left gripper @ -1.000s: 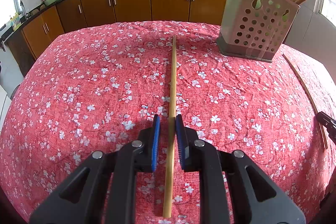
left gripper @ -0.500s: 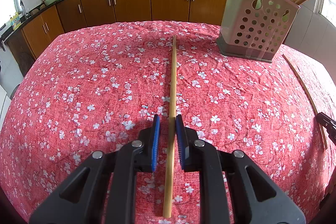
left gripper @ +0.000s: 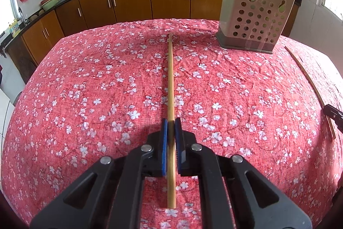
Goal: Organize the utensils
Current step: 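Lift both held chopsticks upright off the table toward the holder, then lower both chopsticks upright into the perforated holder, then open both tools to release the chopsticks in the holder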
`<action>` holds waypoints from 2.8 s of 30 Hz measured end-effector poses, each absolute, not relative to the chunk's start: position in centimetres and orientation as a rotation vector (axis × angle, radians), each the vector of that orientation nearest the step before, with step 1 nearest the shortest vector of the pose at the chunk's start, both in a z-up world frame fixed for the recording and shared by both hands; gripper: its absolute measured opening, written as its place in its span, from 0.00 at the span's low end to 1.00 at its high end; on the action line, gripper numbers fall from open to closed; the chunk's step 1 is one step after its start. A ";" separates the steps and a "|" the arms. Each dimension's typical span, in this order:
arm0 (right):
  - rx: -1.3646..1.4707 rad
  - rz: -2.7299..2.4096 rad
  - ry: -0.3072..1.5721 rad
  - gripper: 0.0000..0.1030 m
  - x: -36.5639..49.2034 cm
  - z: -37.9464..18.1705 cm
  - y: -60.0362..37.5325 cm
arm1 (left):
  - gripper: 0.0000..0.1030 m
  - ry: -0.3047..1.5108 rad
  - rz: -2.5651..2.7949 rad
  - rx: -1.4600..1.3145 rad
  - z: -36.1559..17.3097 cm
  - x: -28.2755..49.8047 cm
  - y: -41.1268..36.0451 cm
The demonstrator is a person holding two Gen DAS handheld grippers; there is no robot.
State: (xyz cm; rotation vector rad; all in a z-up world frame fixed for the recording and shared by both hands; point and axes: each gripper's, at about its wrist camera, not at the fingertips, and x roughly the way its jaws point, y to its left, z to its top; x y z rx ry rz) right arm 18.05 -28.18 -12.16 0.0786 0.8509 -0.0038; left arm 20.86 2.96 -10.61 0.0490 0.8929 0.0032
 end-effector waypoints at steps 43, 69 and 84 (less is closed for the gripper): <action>0.136 0.082 0.191 0.07 12.3 8.1 -27.6 | 0.08 0.374 -0.243 -0.047 11.9 16.1 1.1; 0.115 0.197 -0.027 0.07 20.9 9.7 -23.0 | 0.07 0.221 -0.207 -0.015 14.7 26.8 -5.8; 0.129 0.208 0.088 0.38 22.3 8.4 -23.2 | 0.26 0.267 -0.222 -0.059 12.2 28.7 -5.0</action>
